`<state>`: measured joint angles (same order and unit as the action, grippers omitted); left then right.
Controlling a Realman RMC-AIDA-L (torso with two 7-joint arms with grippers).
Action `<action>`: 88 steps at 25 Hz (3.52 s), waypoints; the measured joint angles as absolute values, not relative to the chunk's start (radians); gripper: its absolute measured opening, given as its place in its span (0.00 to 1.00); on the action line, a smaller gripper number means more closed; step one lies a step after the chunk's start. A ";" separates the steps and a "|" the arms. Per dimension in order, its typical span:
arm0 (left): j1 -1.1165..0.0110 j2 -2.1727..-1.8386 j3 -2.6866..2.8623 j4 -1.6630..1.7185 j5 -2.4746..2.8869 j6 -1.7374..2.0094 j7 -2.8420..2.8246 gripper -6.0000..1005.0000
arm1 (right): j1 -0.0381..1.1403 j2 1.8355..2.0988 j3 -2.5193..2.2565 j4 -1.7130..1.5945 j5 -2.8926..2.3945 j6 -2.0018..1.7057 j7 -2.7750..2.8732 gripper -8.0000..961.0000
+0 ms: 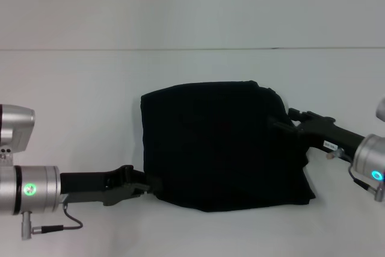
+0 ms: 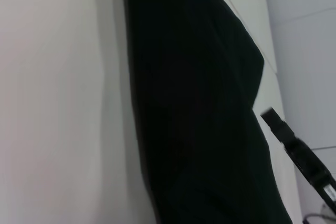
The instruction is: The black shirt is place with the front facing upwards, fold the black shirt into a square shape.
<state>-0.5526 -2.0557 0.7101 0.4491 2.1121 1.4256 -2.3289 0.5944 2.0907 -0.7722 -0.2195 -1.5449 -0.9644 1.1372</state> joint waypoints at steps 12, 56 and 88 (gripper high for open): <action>-0.532 -2.064 0.709 0.452 2.073 1.432 -2.279 0.05 | 0.639 2.095 -0.795 -0.216 -1.539 -0.933 1.138 0.78; -0.420 -2.108 0.632 0.710 2.120 1.507 -1.235 0.94 | 0.309 2.085 -0.916 -0.385 -1.609 -1.271 0.929 0.95; -0.420 -2.114 0.624 0.672 2.136 1.478 -1.239 0.94 | 0.330 2.091 -0.908 -0.463 -1.703 -1.223 0.997 0.96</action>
<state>-0.4203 -2.1139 0.6243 0.6718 2.1364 1.4778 -1.2394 0.3296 2.0907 -0.9082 -0.4633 -1.7026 -1.2225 0.9970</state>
